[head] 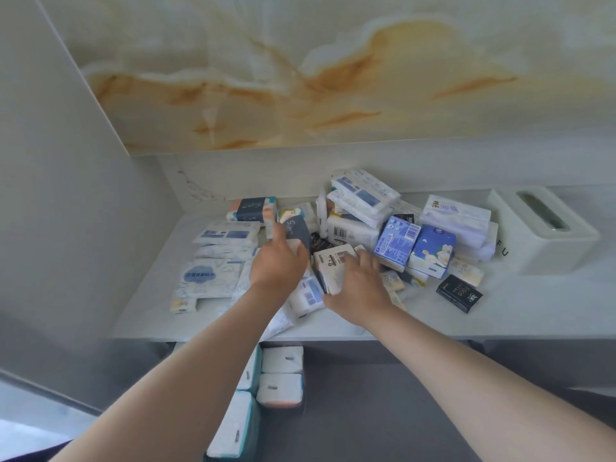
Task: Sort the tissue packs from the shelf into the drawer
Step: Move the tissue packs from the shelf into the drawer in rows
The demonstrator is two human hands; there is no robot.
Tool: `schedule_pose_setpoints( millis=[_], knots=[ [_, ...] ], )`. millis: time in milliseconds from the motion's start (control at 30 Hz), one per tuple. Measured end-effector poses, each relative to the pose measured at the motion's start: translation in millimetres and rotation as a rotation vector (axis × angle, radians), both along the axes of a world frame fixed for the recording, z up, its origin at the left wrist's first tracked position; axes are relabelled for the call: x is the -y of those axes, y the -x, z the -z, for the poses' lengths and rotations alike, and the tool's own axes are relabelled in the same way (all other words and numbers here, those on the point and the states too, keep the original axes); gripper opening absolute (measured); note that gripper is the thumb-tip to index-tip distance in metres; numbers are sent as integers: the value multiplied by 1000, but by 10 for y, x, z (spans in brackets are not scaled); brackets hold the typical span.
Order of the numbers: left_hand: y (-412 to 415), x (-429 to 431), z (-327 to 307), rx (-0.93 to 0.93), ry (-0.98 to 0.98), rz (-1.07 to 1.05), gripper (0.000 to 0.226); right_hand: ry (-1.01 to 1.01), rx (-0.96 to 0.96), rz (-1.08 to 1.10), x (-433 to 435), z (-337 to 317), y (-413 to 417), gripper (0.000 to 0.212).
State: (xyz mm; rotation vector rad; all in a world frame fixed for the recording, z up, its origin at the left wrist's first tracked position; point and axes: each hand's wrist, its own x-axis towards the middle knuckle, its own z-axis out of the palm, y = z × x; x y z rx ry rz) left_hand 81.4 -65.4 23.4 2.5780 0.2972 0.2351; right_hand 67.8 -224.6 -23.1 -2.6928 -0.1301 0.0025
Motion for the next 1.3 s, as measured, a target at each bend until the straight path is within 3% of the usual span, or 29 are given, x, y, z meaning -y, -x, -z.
schedule_pose_setpoints(
  millis=[167, 333, 467, 633, 833, 967, 1100, 1300],
  knots=[
    [84, -191, -47, 97, 262, -79, 29, -47, 10, -15, 23, -159, -13, 73],
    [363, -392, -228, 246, 194, -73, 29, -249, 99, 37, 75, -490, 90, 49],
    [705, -545, -288, 263, 206, -44, 26, -409, 148, 90, 80, -664, 372, 34],
    [1176, -811, -240, 270, 289, 64, 21, -534, -105, -117, -32, -607, 768, 30],
    [1494, -1051, -298, 89, 275, 161, 55, -148, -529, -260, -253, -192, 1115, 43],
    [1559, -1112, -372, -181, 175, 338, 67, 65, -673, -336, -385, 91, 1246, 32],
    [1563, -1150, -247, -436, -45, 487, 72, 67, -687, -345, -566, 335, 1333, 36],
    [1474, -1197, -111, -581, -94, 553, 73, -13, -490, -276, -805, 725, 1454, 24]
  ],
)
